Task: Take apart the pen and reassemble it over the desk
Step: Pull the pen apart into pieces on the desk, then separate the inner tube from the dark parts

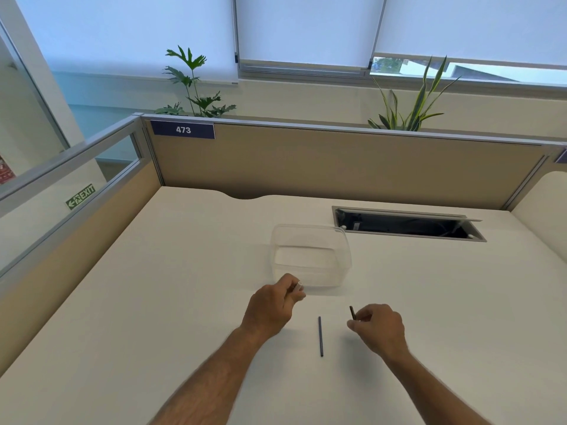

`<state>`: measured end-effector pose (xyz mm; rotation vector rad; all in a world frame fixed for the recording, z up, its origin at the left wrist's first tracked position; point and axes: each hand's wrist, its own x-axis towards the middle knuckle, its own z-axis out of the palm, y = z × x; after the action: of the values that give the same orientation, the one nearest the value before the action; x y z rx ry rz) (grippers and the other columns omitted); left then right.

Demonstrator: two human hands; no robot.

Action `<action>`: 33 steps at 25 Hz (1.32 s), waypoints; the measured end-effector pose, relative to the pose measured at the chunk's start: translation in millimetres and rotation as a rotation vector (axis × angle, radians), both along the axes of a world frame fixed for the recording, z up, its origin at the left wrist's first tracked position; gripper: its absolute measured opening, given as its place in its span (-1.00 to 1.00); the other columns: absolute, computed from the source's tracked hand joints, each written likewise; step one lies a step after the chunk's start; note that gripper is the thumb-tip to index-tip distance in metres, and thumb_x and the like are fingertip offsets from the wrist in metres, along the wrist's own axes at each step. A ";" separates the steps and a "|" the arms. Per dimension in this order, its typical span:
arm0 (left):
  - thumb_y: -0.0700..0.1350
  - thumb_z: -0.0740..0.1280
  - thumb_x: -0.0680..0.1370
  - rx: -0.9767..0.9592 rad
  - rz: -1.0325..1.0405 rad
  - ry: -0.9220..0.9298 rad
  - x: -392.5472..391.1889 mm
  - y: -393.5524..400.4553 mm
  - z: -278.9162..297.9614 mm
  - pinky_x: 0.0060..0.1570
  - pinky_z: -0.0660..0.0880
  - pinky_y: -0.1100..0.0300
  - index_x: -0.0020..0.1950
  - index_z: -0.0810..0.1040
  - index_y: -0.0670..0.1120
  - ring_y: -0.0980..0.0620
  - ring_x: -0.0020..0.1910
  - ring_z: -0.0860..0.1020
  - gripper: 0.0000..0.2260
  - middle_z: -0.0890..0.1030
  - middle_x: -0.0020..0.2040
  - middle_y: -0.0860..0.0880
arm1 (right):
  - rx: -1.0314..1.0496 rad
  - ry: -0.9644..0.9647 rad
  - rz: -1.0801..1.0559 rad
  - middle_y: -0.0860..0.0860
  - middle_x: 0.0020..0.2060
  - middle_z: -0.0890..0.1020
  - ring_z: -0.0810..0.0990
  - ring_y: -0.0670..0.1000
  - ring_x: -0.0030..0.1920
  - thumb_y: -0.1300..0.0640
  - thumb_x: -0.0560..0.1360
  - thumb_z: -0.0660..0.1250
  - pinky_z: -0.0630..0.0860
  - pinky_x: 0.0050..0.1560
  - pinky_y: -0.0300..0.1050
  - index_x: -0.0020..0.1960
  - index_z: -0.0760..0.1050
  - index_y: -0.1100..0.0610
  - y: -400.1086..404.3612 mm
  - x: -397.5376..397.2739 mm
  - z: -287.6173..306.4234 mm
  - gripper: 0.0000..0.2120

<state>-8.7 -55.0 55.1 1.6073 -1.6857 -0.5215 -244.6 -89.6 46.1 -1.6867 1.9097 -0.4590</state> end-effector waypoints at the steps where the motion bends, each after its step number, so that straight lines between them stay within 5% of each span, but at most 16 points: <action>1: -0.01 0.33 0.58 0.003 0.028 0.044 -0.4 -1.0 -0.4 -0.20 0.58 0.00 -0.06 0.47 0.03 -0.04 -0.20 0.64 -0.92 0.70 -0.20 0.07 | 0.026 0.005 -0.016 -0.14 -0.39 0.63 0.57 -0.09 -0.33 0.10 0.29 0.52 0.36 -0.40 -0.30 -0.27 0.66 0.02 1.4 -0.3 -3.6 -0.94; 10: -0.05 0.45 0.48 0.021 0.102 0.261 -1.3 -4.0 -7.9 -0.21 0.55 0.17 -0.16 0.50 0.03 0.22 -0.21 0.64 -0.86 0.67 -0.28 0.11 | 0.153 0.006 -0.087 -0.03 -0.50 0.64 0.62 -0.02 -0.39 0.12 0.16 0.47 0.36 -0.45 -0.25 -0.42 0.60 0.13 5.0 -2.8 -21.3 -0.91; 19: -0.06 0.47 0.48 0.014 0.110 0.277 -4.9 -2.8 -7.4 -0.23 0.54 0.24 -0.17 0.53 0.03 0.24 -0.24 0.62 -0.87 0.65 -0.30 0.13 | 0.065 0.033 -0.082 0.02 -0.29 0.68 0.62 0.03 -0.26 -0.03 0.25 0.53 0.47 -0.30 -0.16 -0.21 0.59 0.11 7.6 2.2 -21.3 -0.75; 23: -0.14 0.50 0.47 0.017 0.147 0.507 -11.7 -4.5 0.1 -0.24 0.65 0.10 -0.18 0.57 -0.01 0.04 -0.25 0.66 -0.88 0.67 -0.28 0.00 | 0.027 -0.350 -0.016 -0.05 -0.35 0.68 0.63 -0.03 -0.33 0.04 0.32 0.57 0.57 -0.25 -0.12 -0.17 0.64 0.02 14.8 21.7 -15.1 -0.85; 28: -0.20 0.47 0.50 0.046 0.196 0.836 -20.9 -7.8 13.9 -0.25 0.68 0.01 -0.10 0.57 -0.08 -0.07 -0.19 0.71 -0.91 0.68 -0.16 -0.16 | 0.102 -0.643 0.224 -0.03 -0.08 0.73 0.70 -0.01 -0.06 0.18 0.37 0.57 0.62 -0.05 -0.13 0.05 0.64 0.04 18.7 43.6 -15.0 -0.72; 33: -0.23 0.46 0.50 0.076 0.254 0.954 -18.0 -7.7 13.7 -0.27 0.67 0.05 0.03 0.54 -0.06 -0.08 -0.19 0.72 -0.82 0.70 -0.16 -0.19 | 0.160 -0.863 0.255 0.14 -0.27 0.72 0.65 0.09 -0.29 0.29 0.42 0.51 0.63 -0.19 -0.10 -0.08 0.71 0.17 12.1 42.5 -15.0 -0.91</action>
<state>-26.6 -62.8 68.8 1.2644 -0.7462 -1.0184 -202.1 -77.5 31.1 -1.2882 1.0601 -0.7519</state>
